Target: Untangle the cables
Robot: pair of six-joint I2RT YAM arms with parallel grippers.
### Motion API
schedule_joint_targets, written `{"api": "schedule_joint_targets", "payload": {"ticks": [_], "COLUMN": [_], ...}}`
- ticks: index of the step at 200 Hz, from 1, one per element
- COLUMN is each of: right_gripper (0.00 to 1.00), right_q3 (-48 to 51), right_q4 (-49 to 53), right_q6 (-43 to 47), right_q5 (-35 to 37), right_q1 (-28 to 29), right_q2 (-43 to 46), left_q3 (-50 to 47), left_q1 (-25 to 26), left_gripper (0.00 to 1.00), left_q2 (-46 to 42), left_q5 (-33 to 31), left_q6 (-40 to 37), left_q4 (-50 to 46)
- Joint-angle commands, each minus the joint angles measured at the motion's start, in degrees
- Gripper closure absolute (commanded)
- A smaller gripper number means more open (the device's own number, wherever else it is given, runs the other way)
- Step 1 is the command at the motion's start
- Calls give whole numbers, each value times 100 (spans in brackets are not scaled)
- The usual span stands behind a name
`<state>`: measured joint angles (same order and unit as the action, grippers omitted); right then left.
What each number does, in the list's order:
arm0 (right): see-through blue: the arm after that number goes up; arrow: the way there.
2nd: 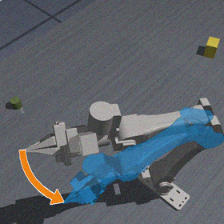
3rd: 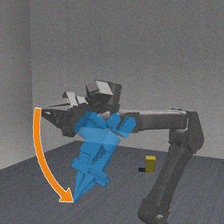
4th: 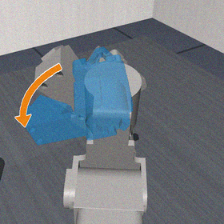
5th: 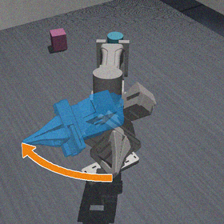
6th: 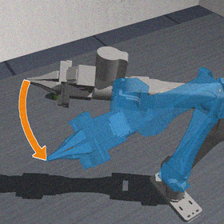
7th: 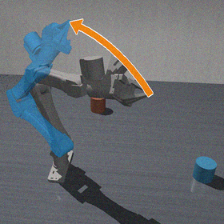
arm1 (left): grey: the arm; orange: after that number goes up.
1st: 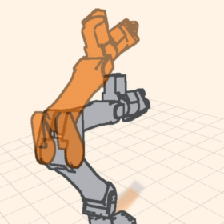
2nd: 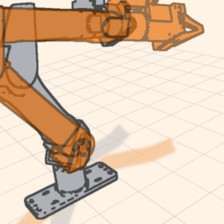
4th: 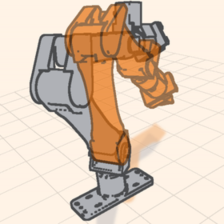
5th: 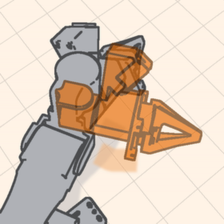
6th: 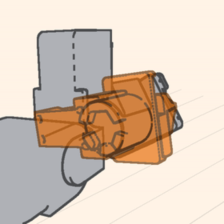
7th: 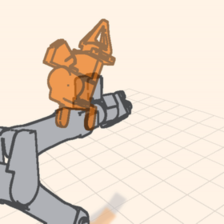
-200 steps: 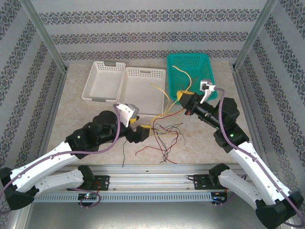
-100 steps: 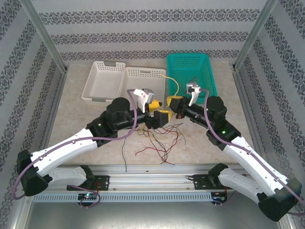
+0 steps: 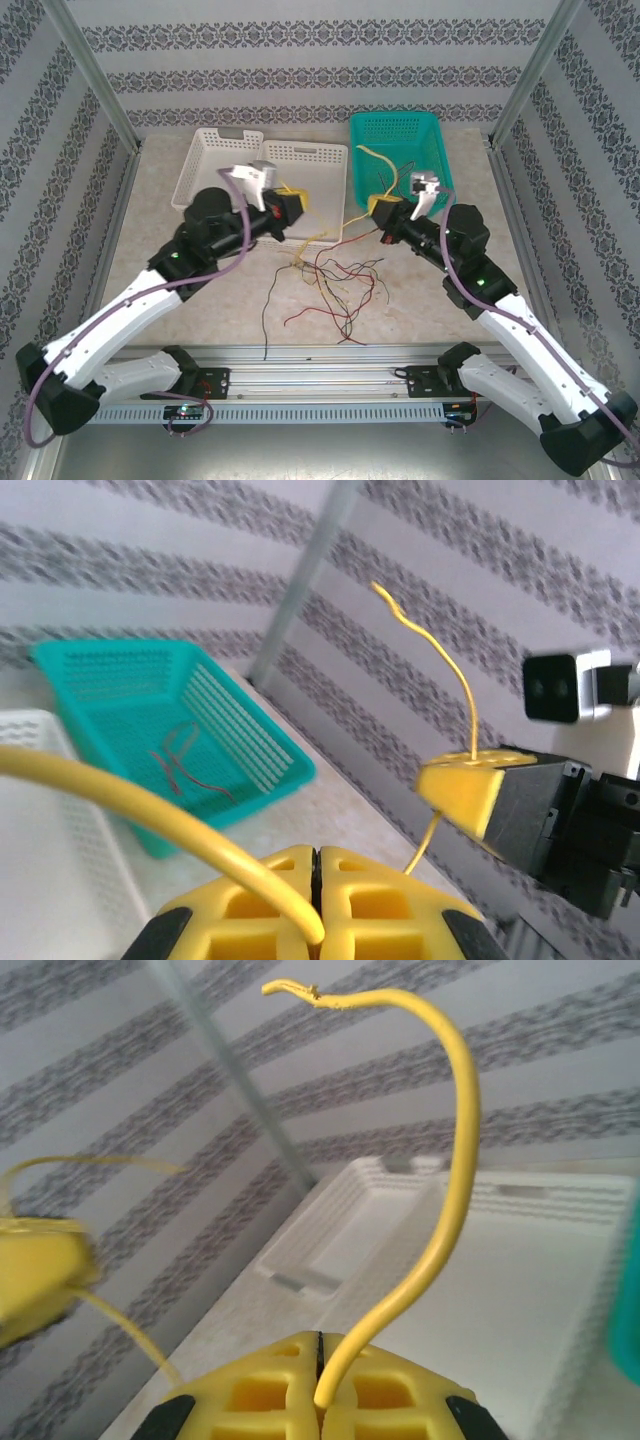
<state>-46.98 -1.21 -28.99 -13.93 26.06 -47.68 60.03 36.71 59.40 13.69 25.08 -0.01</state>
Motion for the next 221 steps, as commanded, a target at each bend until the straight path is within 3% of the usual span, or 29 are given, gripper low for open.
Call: {"api": "schedule_joint_targets", "payload": {"ticks": [1, 41, 88, 119, 158, 221], "right_gripper": [100, 100, 100, 100, 100, 100], "right_q3": [256, 805, 1176, 1323, 1358, 1561], "right_q4": [412, 546, 810, 1205, 1325, 788], "right_q6": [-281, -933, -1081, -1047, -1046, -1500], "right_q5": [699, 515, 598, 997, 640, -330], "right_q1": [-723, -2421, -3329, -3733, -3975, -3993], "right_q2": [184, 217, 400, 744, 991, 1983], "left_q3": [248, 676, 1154, 1422, 1573, 1599], "left_q1": [-499, -1404, -1752, -1855, -1881, -1896], "left_gripper": [100, 100, 100, 100, 100, 100], "left_q2": [-565, -1068, -1241, -1157, -1050, -824], "left_q5": [-478, -1325, -2281, -2789, -3167, -2749], "left_q6": [-209, -683, -1226, -1441, -1468, -1502], "left_q4": [-757, -1887, -2385, -2506, -2597, -2456]}}
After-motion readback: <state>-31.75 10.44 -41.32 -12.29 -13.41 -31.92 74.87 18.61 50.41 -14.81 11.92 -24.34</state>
